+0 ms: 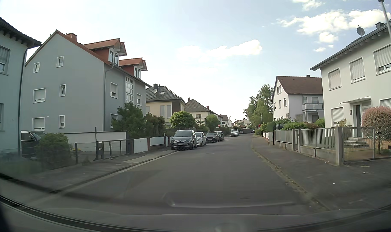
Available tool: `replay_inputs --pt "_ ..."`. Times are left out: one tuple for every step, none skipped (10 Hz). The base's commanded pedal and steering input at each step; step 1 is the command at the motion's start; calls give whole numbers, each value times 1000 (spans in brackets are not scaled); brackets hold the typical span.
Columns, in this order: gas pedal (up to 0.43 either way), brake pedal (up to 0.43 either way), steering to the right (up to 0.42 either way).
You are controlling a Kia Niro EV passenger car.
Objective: Follow the waypoints while adhering to traffic rules and regulations
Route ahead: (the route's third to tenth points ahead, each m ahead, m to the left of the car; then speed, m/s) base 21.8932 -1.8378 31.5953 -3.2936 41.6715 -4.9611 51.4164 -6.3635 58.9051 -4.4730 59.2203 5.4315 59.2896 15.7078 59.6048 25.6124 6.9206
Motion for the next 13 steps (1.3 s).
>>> replay_inputs --pt "0 30 24" --pt "0 30 24" --pt "0 30 24" --pt "0 30 25" --pt "0 30 29" --pt "0 30 37" --pt "0 30 43" --pt "0 30 45" --pt "0 30 45" --pt "0 30 45" --pt "0 30 45" --pt "0 30 45" --pt "0 30 45"
